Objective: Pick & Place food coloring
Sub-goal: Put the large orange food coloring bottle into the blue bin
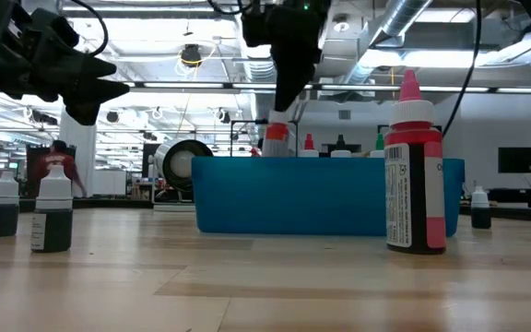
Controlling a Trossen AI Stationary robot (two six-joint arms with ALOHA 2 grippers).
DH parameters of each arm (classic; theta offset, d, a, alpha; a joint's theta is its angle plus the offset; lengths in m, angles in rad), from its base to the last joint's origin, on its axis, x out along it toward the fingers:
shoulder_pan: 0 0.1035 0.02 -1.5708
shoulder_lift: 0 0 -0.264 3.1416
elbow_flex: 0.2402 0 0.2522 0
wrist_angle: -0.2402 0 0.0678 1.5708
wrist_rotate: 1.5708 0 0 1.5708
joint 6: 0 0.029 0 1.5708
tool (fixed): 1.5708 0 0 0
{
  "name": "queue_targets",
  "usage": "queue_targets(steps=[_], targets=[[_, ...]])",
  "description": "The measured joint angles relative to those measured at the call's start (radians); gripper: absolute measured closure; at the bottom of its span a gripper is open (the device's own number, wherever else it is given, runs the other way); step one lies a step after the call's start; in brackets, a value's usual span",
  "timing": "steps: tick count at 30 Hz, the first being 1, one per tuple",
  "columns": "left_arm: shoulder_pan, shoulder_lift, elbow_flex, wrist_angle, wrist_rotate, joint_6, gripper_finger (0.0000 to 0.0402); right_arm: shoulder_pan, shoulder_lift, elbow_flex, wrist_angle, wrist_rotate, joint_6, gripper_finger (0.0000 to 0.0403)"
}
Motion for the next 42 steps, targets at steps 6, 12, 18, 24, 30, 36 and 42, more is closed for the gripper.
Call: queue_targets(steps=[6,12,18,24,30,36,42], targets=[[0.000,0.000,0.000,0.001,-0.001,-0.006,0.0209,0.000,0.001,-0.047,0.021,-0.001,0.000,0.0361],[0.000,0.000,0.000,0.001,0.002,-0.014,0.0209,-0.001,0.001,-0.090,0.056,-0.002,0.000,0.0361],[0.000,0.000,0.000,0.001,0.003,-0.018,0.0209,-0.001,0.001,-0.110,0.077,-0.001,0.000,0.0360],[0.000,0.000,0.000,0.001,0.003,-0.019,0.0209,-0.002,0.001,-0.110,0.093,-0.001,-0.008,0.0360],[0.000,0.000,0.000,0.001,0.003,-0.022,0.0209,-0.002,0.001,-0.110,0.092,-0.002,-0.010,0.0351],[0.000,0.000,0.000,0.001,0.004,-0.023,0.0209,-0.002,0.001,-0.110,0.092,-0.008,-0.026,0.0344],[0.000,0.000,0.000,0.001,0.004,-0.024,0.0209,-0.002,0.001,-0.109,0.092,-0.011,-0.028,0.0342]])
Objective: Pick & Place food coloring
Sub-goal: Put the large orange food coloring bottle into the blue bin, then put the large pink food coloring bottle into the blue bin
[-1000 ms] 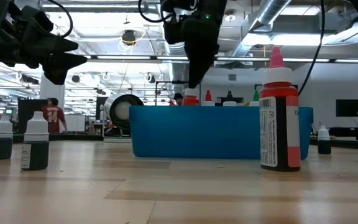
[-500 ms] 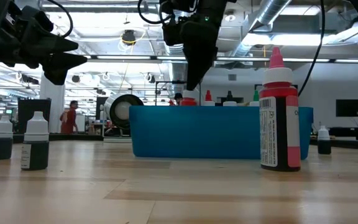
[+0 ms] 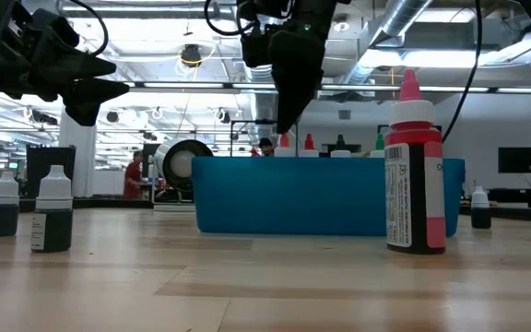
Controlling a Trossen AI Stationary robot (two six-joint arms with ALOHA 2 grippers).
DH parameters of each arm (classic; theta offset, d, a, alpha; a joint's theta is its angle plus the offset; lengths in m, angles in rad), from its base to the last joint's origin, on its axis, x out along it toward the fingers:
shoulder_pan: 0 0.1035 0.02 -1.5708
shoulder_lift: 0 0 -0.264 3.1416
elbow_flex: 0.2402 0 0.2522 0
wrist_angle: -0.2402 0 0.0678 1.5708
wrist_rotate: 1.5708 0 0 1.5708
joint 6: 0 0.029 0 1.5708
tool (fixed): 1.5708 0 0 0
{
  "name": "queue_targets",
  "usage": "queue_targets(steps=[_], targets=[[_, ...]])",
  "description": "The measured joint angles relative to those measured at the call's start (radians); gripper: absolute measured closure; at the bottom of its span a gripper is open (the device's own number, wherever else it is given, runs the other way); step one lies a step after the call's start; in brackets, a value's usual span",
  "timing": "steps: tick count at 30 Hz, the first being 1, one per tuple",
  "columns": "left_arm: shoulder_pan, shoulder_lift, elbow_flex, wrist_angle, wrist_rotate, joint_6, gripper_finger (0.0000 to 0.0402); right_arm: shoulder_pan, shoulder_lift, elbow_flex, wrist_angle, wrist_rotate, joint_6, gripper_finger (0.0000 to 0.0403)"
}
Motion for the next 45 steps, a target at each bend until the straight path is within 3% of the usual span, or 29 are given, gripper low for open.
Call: queue_targets(steps=[11,25,37,45], targets=[[0.000,0.000,0.000,0.000,0.000,-0.003,0.0209,-0.004,0.000,0.016,0.003,0.012,-0.028,0.0342],[0.000,0.000,0.000,-0.002,0.000,-0.027,0.0209,0.048,-0.005,0.229,-0.088,0.014,-0.073,0.0350],[0.000,0.000,0.000,-0.004,0.000,-0.075,0.0209,0.075,-0.009,0.233,-0.207,0.003,-0.085,0.0386],[0.000,0.000,0.000,-0.008,0.018,-0.090,0.0209,0.068,-0.078,0.195,-0.228,-0.027,-0.085,0.0388]])
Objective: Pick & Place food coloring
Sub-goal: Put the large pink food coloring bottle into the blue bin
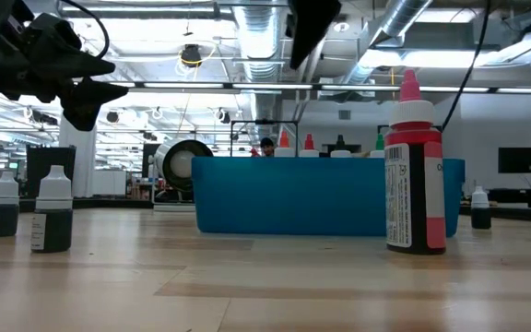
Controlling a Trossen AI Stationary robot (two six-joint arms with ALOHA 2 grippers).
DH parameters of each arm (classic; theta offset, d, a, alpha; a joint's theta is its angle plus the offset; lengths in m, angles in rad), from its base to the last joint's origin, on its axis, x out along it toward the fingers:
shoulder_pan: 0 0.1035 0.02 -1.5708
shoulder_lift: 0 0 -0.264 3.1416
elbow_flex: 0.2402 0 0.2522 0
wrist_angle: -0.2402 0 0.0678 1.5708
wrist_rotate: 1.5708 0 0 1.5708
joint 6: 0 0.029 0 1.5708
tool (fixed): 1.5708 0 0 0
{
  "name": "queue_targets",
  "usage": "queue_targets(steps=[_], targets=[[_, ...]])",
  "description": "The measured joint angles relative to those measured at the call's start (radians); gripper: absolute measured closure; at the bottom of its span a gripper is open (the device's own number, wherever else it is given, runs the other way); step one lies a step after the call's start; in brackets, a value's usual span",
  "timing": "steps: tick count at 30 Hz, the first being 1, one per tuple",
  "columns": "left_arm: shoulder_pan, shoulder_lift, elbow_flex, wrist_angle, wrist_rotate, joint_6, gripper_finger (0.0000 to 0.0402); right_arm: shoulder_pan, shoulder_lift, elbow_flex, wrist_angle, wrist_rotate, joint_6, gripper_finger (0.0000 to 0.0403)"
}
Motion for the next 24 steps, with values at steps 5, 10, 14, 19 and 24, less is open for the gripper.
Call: queue_targets(steps=[5,10,14,19,24], targets=[[0.000,0.000,0.000,-0.004,0.018,0.006,0.0209,-0.002,-0.116,-0.159,0.087,0.000,0.062,0.0388],[0.000,0.000,0.000,-0.010,0.018,0.006,0.0209,0.018,-0.262,-0.356,0.206,0.001,0.154,0.0390],[0.000,0.000,0.000,-0.010,0.018,0.006,0.0209,0.047,-0.375,-0.504,0.271,0.024,0.232,0.0390],[0.000,0.000,0.000,-0.008,0.010,-0.002,0.0209,0.100,-0.496,-0.652,0.302,0.076,0.329,0.0391],[0.000,0.000,0.000,0.017,0.009,-0.005,0.0209,0.162,-0.592,-0.768,0.342,0.118,0.413,0.0390]])
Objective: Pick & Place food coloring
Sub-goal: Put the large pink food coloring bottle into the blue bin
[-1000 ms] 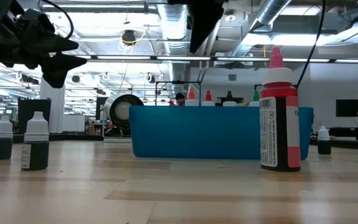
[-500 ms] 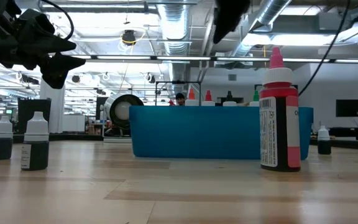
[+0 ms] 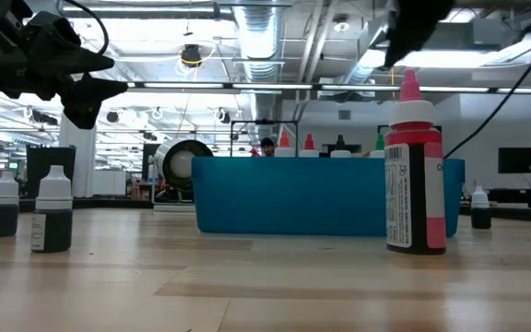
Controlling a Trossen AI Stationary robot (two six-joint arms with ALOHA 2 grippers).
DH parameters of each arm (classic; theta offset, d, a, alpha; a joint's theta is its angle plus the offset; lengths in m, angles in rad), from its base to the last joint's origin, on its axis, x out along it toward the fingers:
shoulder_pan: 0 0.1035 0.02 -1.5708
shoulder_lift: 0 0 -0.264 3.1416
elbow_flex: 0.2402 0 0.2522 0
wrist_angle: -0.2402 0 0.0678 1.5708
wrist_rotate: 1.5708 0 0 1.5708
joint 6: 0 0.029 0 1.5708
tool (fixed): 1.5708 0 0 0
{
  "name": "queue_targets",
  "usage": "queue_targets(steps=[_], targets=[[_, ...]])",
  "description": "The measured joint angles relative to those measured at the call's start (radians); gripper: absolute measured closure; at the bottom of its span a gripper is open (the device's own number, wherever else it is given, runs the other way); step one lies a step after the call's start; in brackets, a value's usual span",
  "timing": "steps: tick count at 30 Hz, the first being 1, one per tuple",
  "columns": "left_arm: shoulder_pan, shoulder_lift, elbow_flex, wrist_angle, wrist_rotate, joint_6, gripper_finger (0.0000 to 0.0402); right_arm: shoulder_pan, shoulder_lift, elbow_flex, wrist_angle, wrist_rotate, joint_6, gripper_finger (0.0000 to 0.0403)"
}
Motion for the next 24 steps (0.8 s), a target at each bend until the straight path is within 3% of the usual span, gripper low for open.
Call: queue_targets(steps=[11,24], targets=[[0.000,0.000,0.000,-0.003,-0.001,-0.037,0.0209,0.141,-0.135,-0.205,0.022,0.062,0.224,0.0387],[0.000,0.000,0.000,-0.009,-0.001,-0.068,0.0209,0.244,-0.152,-0.323,-0.032,0.089,0.431,0.0391]])
